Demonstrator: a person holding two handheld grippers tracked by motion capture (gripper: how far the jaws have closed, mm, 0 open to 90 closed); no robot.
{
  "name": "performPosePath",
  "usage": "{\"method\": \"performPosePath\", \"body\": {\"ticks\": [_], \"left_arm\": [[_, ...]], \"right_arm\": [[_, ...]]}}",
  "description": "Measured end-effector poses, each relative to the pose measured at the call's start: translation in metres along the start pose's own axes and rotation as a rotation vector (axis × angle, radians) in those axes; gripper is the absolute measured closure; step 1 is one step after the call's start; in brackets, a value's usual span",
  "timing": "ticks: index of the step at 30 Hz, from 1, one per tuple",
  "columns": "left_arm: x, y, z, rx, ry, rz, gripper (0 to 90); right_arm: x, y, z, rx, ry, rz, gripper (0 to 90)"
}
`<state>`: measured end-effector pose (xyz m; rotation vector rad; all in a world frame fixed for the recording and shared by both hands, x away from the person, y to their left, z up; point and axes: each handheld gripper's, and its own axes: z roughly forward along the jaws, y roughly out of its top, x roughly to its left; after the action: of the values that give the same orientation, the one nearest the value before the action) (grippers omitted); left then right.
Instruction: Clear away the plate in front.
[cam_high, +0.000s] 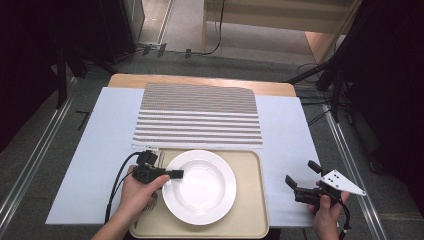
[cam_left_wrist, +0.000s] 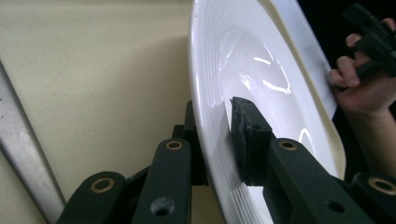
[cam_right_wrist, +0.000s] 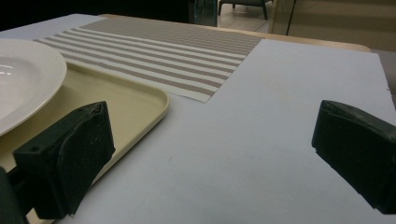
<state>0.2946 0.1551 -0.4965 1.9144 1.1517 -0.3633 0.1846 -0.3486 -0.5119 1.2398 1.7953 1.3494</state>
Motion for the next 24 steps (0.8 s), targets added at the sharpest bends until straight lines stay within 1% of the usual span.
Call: {"method": "performPosePath", "body": {"ticks": [2,3,4,5,6,7,8,10,12,14,15,16,17,19,20,21,24], "left_arm": [[-0.001,0.000,-0.002,-0.008,0.041,0.032,72.3],[-0.001,0.000,-0.004,-0.017,0.055,0.038,70.7],[0.000,0.001,-0.006,-0.027,0.054,0.033,69.1],[0.002,0.001,-0.007,-0.027,0.035,0.031,69.1],[0.003,0.001,-0.009,-0.032,0.027,0.033,69.0],[0.003,0.001,-0.010,-0.037,0.034,0.040,68.2],[0.002,0.001,-0.010,-0.037,0.052,0.051,65.3],[0.003,0.000,-0.012,-0.043,0.079,0.065,64.2],[0.004,0.000,-0.015,-0.053,0.092,0.064,60.1],[0.005,0.000,-0.019,-0.088,0.079,0.059,59.3],[0.005,0.001,-0.023,-0.108,0.077,0.064,57.4],[0.004,0.001,-0.025,-0.124,0.071,0.072,57.3],[0.003,0.002,-0.028,-0.142,0.075,0.081,57.2],[0.002,0.002,-0.033,-0.166,0.090,0.107,54.0],[0.002,0.002,-0.035,-0.174,0.091,0.111,53.7],[0.002,0.002,-0.037,-0.180,0.092,0.118,51.6],[0.003,0.000,-0.040,-0.197,0.114,0.140,46.9]], "right_arm": [[0.000,0.000,0.000,0.000,0.000,0.000,0.0],[0.000,0.000,0.000,0.001,0.000,0.001,0.0],[0.000,0.000,0.000,0.001,-0.001,0.000,0.0],[0.000,0.000,0.000,0.001,-0.002,0.000,0.0],[0.000,0.000,0.000,0.001,-0.001,-0.001,0.0],[0.000,0.000,0.000,0.002,-0.003,0.000,0.0],[0.000,0.000,0.000,0.002,-0.003,0.000,0.0],[0.000,0.000,0.000,0.003,-0.003,0.002,0.0],[0.000,0.000,0.000,0.002,-0.003,0.002,0.0],[0.001,0.000,0.000,0.003,-0.003,0.002,0.0],[0.001,0.000,0.000,0.003,-0.004,0.000,0.0],[0.001,0.000,0.000,0.003,-0.004,-0.001,0.0],[0.001,0.000,0.000,0.004,-0.003,-0.001,0.0],[0.001,0.000,0.000,0.004,-0.004,-0.002,0.0],[0.001,0.000,0.000,0.004,-0.003,-0.001,0.0],[0.001,0.000,0.000,0.003,-0.003,-0.002,0.0],[0.001,0.000,0.000,0.005,-0.004,-0.003,0.0]]}}
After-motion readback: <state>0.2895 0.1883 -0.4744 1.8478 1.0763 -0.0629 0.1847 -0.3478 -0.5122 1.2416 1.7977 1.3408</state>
